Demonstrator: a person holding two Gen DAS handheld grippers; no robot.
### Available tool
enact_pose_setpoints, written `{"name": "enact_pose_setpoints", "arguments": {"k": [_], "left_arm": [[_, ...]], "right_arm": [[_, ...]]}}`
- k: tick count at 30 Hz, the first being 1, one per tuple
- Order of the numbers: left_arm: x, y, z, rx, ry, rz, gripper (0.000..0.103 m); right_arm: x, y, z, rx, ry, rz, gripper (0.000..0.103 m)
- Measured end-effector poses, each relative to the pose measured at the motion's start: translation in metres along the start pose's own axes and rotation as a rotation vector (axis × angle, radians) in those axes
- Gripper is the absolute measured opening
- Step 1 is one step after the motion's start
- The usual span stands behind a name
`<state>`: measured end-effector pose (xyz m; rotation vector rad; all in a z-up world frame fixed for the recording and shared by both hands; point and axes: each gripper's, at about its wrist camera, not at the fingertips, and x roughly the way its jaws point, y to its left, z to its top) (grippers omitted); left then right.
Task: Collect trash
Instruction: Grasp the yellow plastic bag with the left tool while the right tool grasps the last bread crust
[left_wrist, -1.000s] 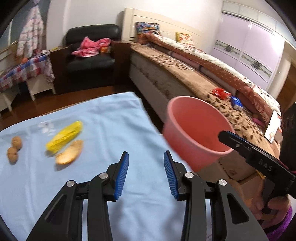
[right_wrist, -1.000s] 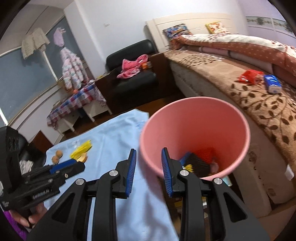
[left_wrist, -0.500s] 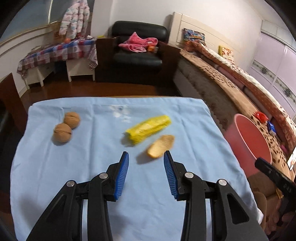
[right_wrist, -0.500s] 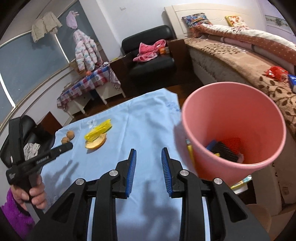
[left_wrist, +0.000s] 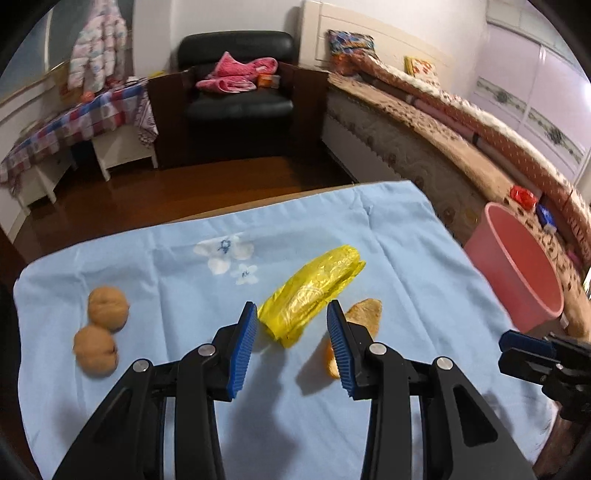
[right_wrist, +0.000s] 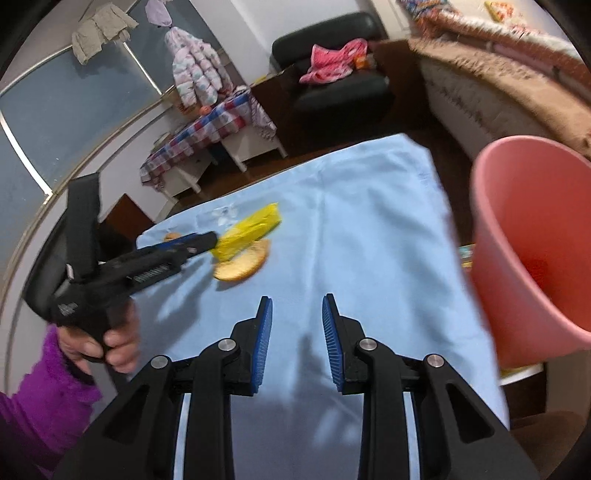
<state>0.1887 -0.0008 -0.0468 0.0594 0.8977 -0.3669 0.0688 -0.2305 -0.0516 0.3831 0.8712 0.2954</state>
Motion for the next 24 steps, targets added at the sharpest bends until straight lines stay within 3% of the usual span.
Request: {"name": "enact_pose_setpoints", "arguments": {"k": [6, 7, 8, 9, 12, 17, 24], "left_arm": [[0.024, 0.003, 0.002, 0.027, 0.036, -0.045, 0.038], [0.025, 0.003, 0.001, 0.028, 0.036, -0.049, 0.035], [0.028, 0.004, 0.000, 0.025, 0.039, -0.055, 0.023], [0.030, 0.005, -0.002, 0.017, 0.040, -0.066, 0.017], [0.027, 0.011, -0.004, -0.027, 0.019, -0.089, 0.009], [0.021, 0.021, -0.007, -0.082, 0.004, -0.111, 0.008], [0.014, 0.029, -0.012, -0.101, -0.010, -0.079, 0.008]], "right_arm": [[0.040, 0.018, 0.017, -0.025, 0.048, 0.017, 0.028], [0.046, 0.020, 0.019, -0.024, 0.056, 0.014, 0.028], [0.053, 0.021, 0.021, -0.023, 0.065, 0.013, 0.028], [0.056, 0.022, 0.023, -0.023, 0.070, 0.014, 0.028], [0.069, 0.025, 0.029, -0.021, 0.082, 0.013, 0.028], [0.088, 0.029, 0.037, -0.021, 0.106, 0.012, 0.028], [0.103, 0.029, 0.042, -0.006, 0.105, 0.001, 0.028]]}}
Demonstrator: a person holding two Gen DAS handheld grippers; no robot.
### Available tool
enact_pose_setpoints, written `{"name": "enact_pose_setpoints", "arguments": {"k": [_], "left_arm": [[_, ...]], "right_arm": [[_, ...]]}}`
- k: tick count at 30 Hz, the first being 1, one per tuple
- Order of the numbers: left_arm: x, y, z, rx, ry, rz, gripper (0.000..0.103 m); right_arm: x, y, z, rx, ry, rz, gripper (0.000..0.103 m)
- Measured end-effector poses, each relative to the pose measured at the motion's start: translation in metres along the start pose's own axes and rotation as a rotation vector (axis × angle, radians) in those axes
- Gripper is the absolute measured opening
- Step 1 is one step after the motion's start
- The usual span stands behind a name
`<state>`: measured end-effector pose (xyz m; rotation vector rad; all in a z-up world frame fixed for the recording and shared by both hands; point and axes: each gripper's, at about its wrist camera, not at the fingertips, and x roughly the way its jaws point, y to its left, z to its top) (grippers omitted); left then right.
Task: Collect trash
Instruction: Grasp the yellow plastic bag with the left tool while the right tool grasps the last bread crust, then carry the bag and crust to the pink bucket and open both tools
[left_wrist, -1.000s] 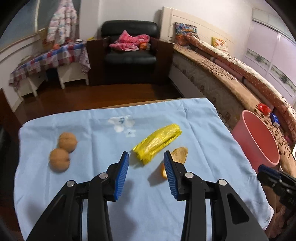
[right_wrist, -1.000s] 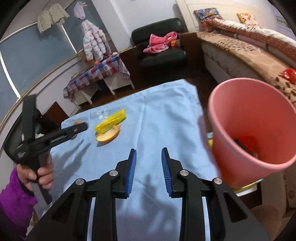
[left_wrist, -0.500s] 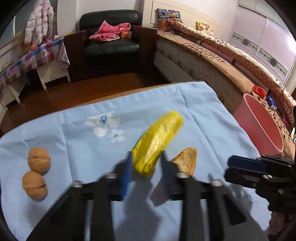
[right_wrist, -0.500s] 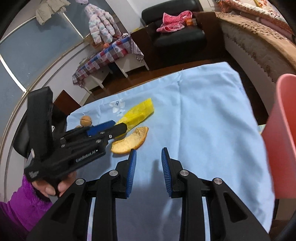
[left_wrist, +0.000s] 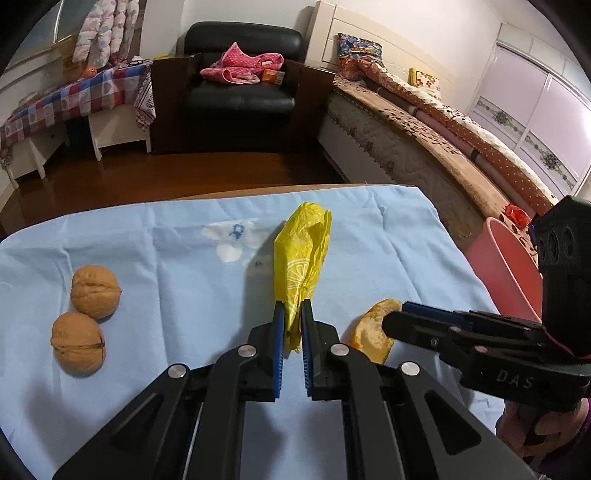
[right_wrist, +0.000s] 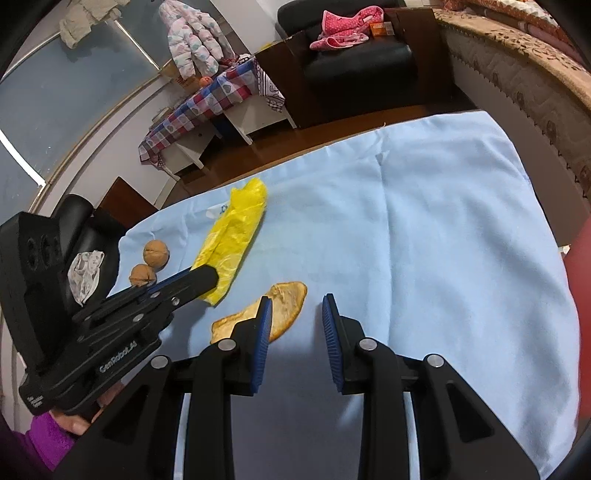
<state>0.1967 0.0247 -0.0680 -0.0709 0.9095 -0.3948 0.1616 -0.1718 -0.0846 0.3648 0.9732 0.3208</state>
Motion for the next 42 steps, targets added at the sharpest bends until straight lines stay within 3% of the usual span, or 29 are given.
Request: {"name": "enact_pose_setpoints", "arguments": {"k": [3, 5, 8, 15, 25, 42], "left_arm": [[-0.002, 0.001, -0.003, -0.008, 0.001, 0.007, 0.008], [-0.004, 0.001, -0.003, -0.016, -0.001, 0.010, 0.008], [-0.008, 0.002, -0.003, -0.029, -0.006, 0.010, 0.008], [-0.028, -0.010, -0.003, -0.023, -0.041, 0.007, 0.008], [-0.053, -0.060, -0.005, 0.011, -0.065, -0.038, 0.008], [-0.056, -0.185, -0.005, 0.125, -0.049, -0.125, 0.008]], "right_arm": [[0.002, 0.001, 0.000, 0.002, -0.008, -0.008, 0.028], [0.004, 0.001, 0.000, -0.003, -0.006, -0.005, 0.011], [0.001, 0.002, -0.002, -0.012, -0.011, 0.018, 0.005], [-0.028, 0.006, -0.007, -0.037, -0.070, 0.027, 0.004], [-0.084, -0.016, -0.025, 0.007, -0.162, 0.008, 0.004], [-0.193, -0.117, -0.046, 0.208, -0.377, -0.109, 0.005]]}}
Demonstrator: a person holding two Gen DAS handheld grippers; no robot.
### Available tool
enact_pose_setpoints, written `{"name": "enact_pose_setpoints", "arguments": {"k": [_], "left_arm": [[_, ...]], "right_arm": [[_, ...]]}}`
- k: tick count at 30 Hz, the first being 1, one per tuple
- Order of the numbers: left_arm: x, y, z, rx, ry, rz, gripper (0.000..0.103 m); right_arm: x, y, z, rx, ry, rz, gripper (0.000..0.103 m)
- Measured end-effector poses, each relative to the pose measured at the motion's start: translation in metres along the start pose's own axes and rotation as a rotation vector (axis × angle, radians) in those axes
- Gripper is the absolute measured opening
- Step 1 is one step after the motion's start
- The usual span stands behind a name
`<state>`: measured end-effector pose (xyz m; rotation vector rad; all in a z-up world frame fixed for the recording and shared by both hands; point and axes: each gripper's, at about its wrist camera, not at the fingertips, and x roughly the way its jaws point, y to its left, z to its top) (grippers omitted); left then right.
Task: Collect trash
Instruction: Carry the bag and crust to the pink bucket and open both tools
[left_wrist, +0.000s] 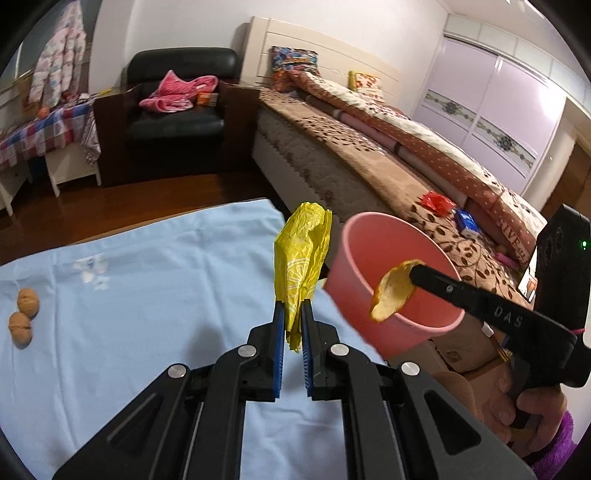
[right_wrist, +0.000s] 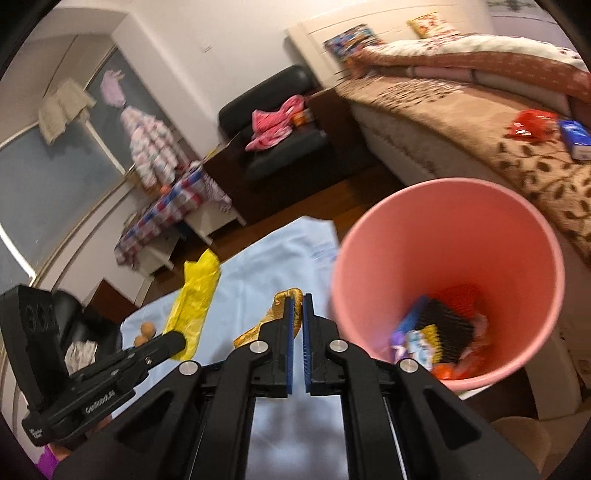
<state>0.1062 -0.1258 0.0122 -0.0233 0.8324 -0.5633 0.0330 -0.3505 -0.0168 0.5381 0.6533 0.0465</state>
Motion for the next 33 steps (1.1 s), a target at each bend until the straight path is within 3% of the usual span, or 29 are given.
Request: {"name": "enact_pose_setpoints", "arguments": {"k": [9, 18, 33], "left_arm": [[0.025, -0.054, 0.006, 0.045, 0.046, -0.027, 0.008], [0.061, -0.101, 0.010, 0.075, 0.110, -0.055, 0.008], [0.113, -0.123, 0.011, 0.079, 0.180, -0.002, 0.008]], "right_arm": [[-0.039, -0.055, 0.013, 0.042, -0.111, -0.103, 0.005], [-0.054, -0.087, 0.015, 0.030, -0.152, -0.207, 0.005], [-0.048, -0.093, 0.011, -0.090, -0.151, -0.328, 0.005]]}}
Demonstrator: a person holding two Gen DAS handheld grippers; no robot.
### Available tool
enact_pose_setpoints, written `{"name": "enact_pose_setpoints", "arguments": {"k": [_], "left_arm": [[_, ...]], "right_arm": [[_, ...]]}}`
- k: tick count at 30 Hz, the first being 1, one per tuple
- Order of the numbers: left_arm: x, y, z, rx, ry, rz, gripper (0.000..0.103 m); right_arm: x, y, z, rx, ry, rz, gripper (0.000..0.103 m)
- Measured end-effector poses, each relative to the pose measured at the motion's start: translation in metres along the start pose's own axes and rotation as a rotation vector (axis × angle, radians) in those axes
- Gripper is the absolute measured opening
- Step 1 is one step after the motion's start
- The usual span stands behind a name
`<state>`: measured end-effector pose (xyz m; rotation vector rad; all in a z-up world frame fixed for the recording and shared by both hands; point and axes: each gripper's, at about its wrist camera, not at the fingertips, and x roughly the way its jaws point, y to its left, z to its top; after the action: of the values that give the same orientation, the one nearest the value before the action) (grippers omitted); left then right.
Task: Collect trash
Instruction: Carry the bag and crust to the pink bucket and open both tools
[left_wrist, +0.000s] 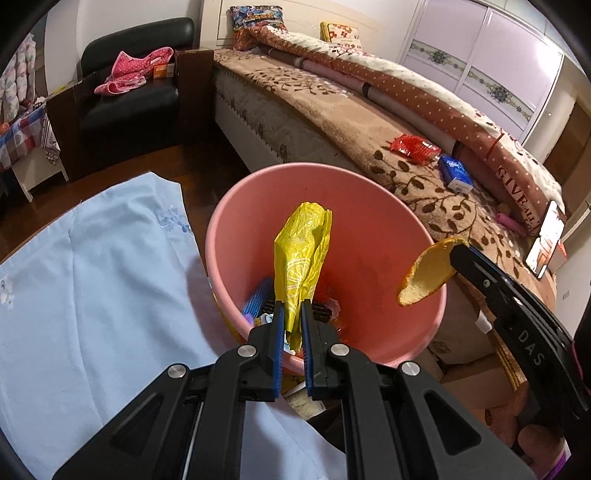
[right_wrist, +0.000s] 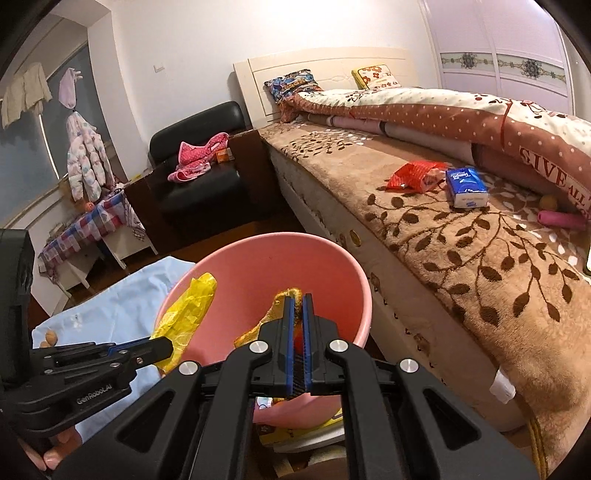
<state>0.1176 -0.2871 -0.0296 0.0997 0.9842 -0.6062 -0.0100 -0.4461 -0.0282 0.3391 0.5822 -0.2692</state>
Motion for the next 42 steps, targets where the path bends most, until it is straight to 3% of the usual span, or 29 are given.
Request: {"name": "enact_pose_setpoints", "arguments": {"k": [17, 19, 23, 31, 35, 37, 42], "left_arm": [[0.012, -0.004, 0.001, 0.001, 0.008, -0.001, 0.013], [0.011, -0.003, 0.001, -0.001, 0.005, -0.006, 0.015], [0.007, -0.001, 0.001, -0.007, -0.009, -0.012, 0.032], [-0.006, 0.003, 0.002, -0.019, -0.050, -0.021, 0.041], [-0.013, 0.003, 0.000, -0.013, -0.068, -0.021, 0.044], [-0.017, 0.002, 0.000, -0.011, -0.074, -0.019, 0.045], [-0.026, 0.000, -0.003, -0.007, -0.094, -0.019, 0.046]], "right_arm": [[0.014, 0.002, -0.004, -0.019, 0.028, -0.012, 0.005], [0.014, 0.003, -0.004, -0.022, 0.029, -0.014, 0.005], [0.016, 0.004, -0.004, -0.019, 0.034, -0.007, 0.005], [0.020, 0.001, -0.004, 0.007, 0.068, 0.022, 0.006], [0.018, 0.001, -0.004, 0.018, 0.067, 0.032, 0.012], [0.014, 0.002, -0.003, 0.015, 0.054, 0.037, 0.023], [0.004, 0.007, -0.002, 0.010, 0.033, 0.052, 0.025]]}}
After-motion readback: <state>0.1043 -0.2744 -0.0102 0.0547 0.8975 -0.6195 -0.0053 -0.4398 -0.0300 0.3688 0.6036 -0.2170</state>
